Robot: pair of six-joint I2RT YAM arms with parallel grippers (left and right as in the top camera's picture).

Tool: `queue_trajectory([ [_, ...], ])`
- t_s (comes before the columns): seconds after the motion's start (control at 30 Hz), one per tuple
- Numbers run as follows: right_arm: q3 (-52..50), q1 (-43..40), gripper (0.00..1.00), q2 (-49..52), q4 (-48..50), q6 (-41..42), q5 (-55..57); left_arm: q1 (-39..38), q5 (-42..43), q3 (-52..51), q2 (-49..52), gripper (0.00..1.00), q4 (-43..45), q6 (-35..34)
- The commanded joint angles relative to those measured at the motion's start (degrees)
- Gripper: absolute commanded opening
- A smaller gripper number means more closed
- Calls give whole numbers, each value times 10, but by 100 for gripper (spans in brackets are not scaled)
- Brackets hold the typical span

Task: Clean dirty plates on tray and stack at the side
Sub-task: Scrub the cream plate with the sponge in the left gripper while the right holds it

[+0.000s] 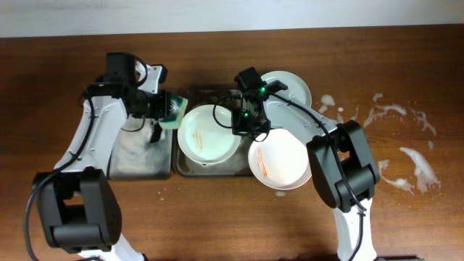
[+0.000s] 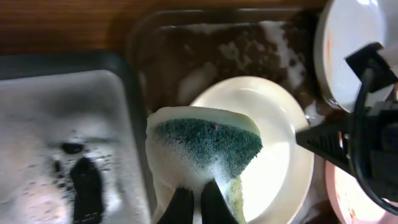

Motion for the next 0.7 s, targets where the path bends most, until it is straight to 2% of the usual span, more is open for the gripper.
queue_trajectory([
  [0.0, -8, 2, 4, 11, 2, 13, 20, -71, -103, -5, -19, 0, 7, -76],
  [0.1, -8, 1, 4, 11, 4, 14, 20, -135, -162, -23, 10, 0, 50, -136],
  [0.17, -8, 1, 4, 11, 4, 13, 20, -162, -252, -24, 56, 1, 66, -216],
  [0.37, -8, 1, 4, 11, 7, 13, 20, -163, -232, -24, 117, 1, 39, -229],
  [0.43, -8, 1, 4, 11, 7, 13, 20, -163, -183, -24, 117, 0, 10, -172],
  [0.5, -8, 1, 4, 11, 5, 13, 20, -162, -110, -24, 117, 0, 10, -62],
  [0.57, -8, 1, 4, 11, 6, 13, 20, -163, -97, -24, 119, 0, 24, -2],
  [0.63, -8, 1, 4, 11, 6, 13, 17, -163, -160, -24, 145, 1, 75, -13],
  [0.67, -8, 1, 4, 11, 5, 13, 17, -163, -205, -24, 160, 1, 90, -43],
])
